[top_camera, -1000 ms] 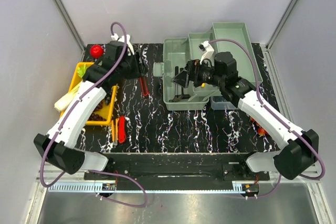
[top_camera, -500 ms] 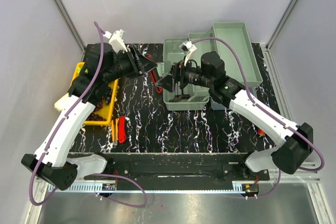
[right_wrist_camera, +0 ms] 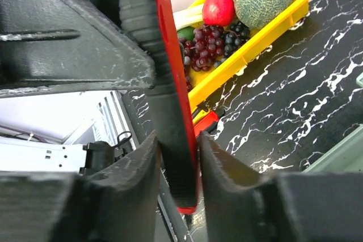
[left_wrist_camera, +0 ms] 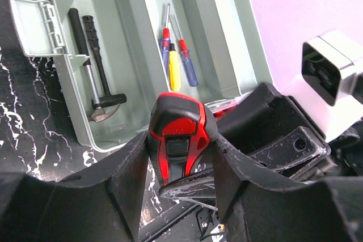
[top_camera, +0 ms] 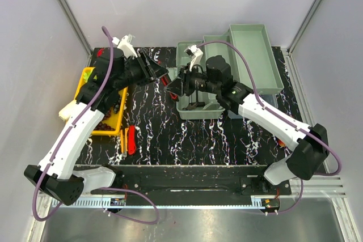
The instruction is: Pack the tool kit
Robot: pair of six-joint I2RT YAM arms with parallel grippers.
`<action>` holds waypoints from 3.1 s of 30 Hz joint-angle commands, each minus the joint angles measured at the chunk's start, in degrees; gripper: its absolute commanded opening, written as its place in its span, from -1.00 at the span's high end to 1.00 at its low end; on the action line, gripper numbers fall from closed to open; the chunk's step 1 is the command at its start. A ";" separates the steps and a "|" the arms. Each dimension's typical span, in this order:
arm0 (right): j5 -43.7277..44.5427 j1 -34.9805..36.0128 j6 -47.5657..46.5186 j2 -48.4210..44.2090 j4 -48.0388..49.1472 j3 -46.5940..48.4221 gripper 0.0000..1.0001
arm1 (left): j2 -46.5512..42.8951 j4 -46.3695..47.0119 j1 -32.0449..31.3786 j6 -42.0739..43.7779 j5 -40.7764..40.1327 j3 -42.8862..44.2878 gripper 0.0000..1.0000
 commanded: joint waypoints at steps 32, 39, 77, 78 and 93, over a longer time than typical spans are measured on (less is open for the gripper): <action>47.12 -22.06 -17.05 -5.27 -29.35 5.98 0.98 | -0.71 -10.68 1.53 11.43 -16.83 -0.98 -0.86; 49.14 -24.35 -19.15 -6.15 -29.09 4.04 0.98 | -0.71 -11.21 2.05 11.61 -16.83 -1.95 -0.86; 39.14 -24.97 -16.61 -10.80 -32.52 8.61 -0.31 | -0.01 -18.58 4.25 10.56 -26.57 -7.92 -0.86; 37.47 -24.97 -16.35 -11.33 -32.43 8.70 -0.32 | 0.78 -19.90 4.25 10.56 -27.80 -9.24 -0.86; 27.79 -24.97 -11.34 -13.27 -29.88 6.24 -0.37 | 6.24 -18.42 4.43 4.94 -25.44 -29.98 -0.79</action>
